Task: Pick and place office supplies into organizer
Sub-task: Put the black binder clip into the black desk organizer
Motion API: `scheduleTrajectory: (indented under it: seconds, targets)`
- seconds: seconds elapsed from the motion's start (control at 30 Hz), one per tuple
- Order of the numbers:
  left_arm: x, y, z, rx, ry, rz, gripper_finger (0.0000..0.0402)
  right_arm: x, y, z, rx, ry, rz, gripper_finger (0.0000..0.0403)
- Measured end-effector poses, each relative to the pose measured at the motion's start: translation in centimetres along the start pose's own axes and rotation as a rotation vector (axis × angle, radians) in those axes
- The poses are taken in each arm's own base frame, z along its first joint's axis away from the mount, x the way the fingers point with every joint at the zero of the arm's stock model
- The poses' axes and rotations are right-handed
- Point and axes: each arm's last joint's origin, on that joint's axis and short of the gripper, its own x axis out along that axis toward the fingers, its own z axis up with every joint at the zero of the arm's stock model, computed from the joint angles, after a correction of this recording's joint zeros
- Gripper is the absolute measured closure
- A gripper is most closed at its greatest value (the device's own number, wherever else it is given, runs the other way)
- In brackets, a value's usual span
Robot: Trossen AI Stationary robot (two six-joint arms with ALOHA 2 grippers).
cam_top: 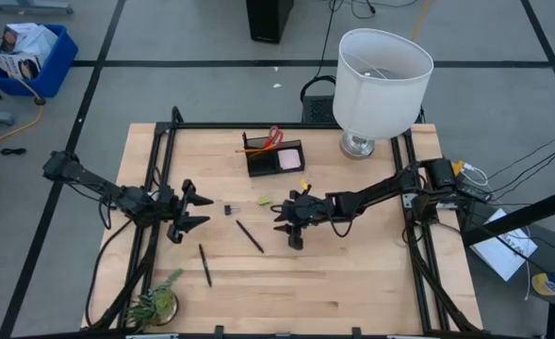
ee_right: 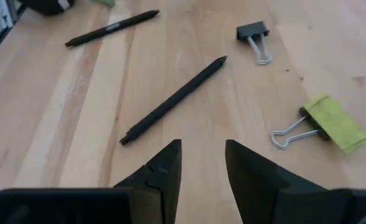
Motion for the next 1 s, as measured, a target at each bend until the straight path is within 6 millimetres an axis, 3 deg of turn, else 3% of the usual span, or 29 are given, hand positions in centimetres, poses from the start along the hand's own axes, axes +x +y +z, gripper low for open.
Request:
scheduleTrajectory:
  seconds: [0.17,0.33,0.47,0.6,0.73,1.0]
  targets:
    - [0.0,0.0,0.0,0.000,0.000,0.000,0.0158,-3.1,-0.6,0.4,-0.046,-0.132,-0.032,0.0287]
    - [0.0,0.0,0.0,0.001,0.004,0.000,0.0158,-6.4,-2.5,-1.0,0.006,-0.331,0.053,0.0287]
    - [0.0,0.0,0.0,0.001,0.003,0.000,0.0158,-7.7,-5.0,-2.5,0.098,-0.396,-0.007,0.0290]
    - [0.0,0.0,0.0,0.001,0.003,0.000,0.0158,-7.2,-7.0,-3.8,0.187,-0.361,-0.087,0.0289]
    - [0.0,0.0,0.0,0.001,0.003,0.000,0.0158,-5.1,-7.5,-5.2,0.209,-0.259,-0.094,0.0268]
    - [0.0,0.0,0.0,0.000,0.002,0.000,0.0158,-2.0,-7.8,-4.8,-0.026,-0.139,-0.072,0.0154]
